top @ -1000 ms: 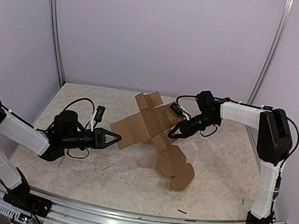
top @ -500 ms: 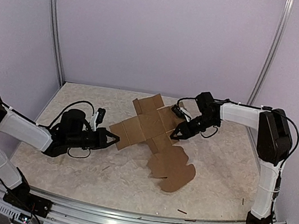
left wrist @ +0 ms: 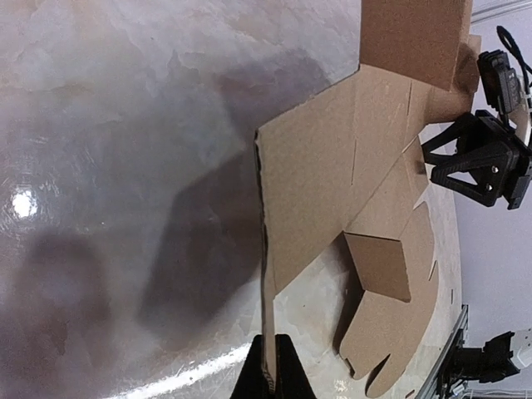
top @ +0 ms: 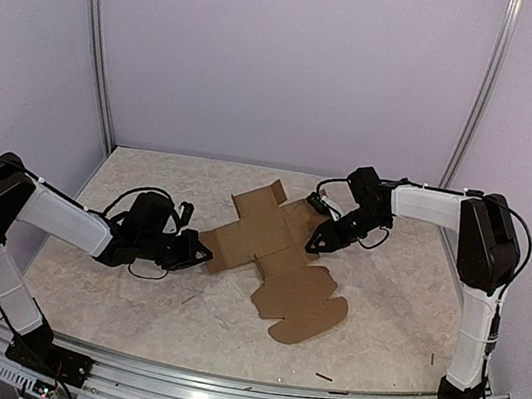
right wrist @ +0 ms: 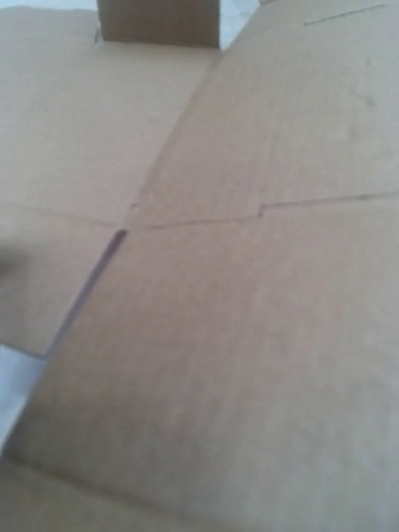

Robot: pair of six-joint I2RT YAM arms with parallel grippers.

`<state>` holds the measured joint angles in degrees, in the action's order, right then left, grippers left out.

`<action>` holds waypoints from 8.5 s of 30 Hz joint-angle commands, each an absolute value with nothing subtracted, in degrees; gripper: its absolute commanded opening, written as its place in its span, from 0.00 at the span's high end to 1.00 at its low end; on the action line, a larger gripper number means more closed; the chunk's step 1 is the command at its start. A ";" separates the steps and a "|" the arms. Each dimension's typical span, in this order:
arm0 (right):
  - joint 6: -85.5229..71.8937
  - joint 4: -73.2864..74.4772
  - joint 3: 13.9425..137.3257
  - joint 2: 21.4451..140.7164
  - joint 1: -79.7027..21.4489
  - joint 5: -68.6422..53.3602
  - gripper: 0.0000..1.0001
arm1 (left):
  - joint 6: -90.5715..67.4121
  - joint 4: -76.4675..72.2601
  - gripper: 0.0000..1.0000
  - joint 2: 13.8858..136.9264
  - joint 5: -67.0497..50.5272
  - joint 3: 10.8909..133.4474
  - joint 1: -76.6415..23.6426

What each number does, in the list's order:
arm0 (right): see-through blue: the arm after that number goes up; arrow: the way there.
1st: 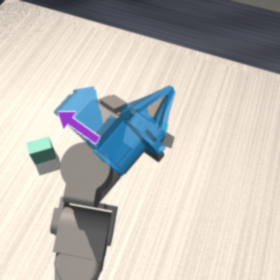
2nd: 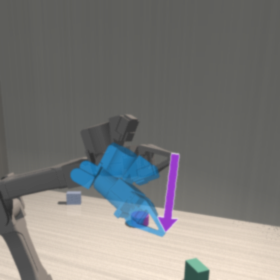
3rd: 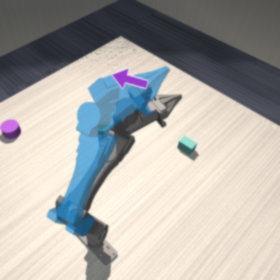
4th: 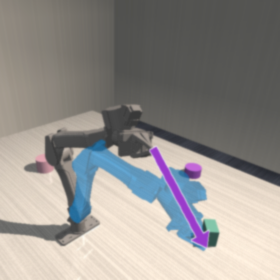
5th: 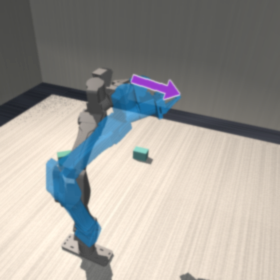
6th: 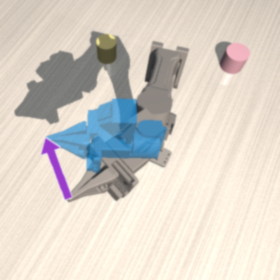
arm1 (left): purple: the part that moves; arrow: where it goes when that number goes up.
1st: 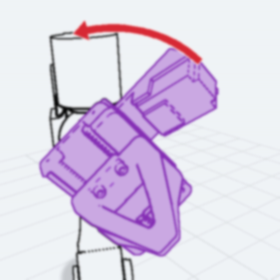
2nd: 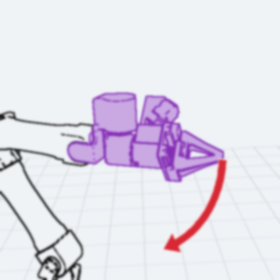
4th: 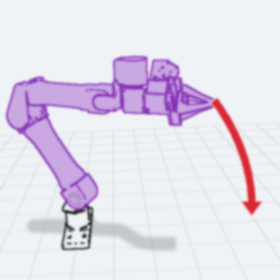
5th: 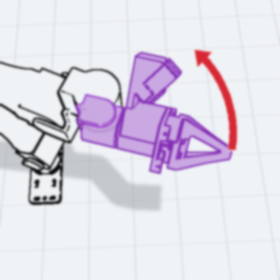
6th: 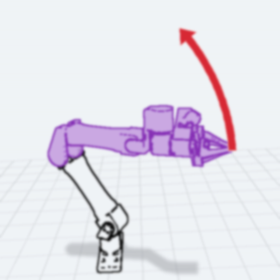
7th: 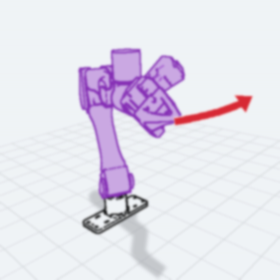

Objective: Fold the paper box

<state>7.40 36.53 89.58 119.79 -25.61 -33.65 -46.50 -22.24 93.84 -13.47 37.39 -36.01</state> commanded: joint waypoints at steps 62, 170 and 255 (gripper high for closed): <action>5.65 38.13 85.20 134.03 -30.95 -34.03 0.56 | -44.40 -18.36 1.00 101.21 -19.83 41.63 -35.17; 39.88 50.03 102.99 106.07 -27.41 -20.41 0.18 | -9.42 -7.97 1.00 95.74 6.86 52.09 -46.45; 46.92 41.11 97.52 114.67 -42.75 1.71 0.88 | -1.27 -35.37 1.00 95.20 24.27 37.46 -52.45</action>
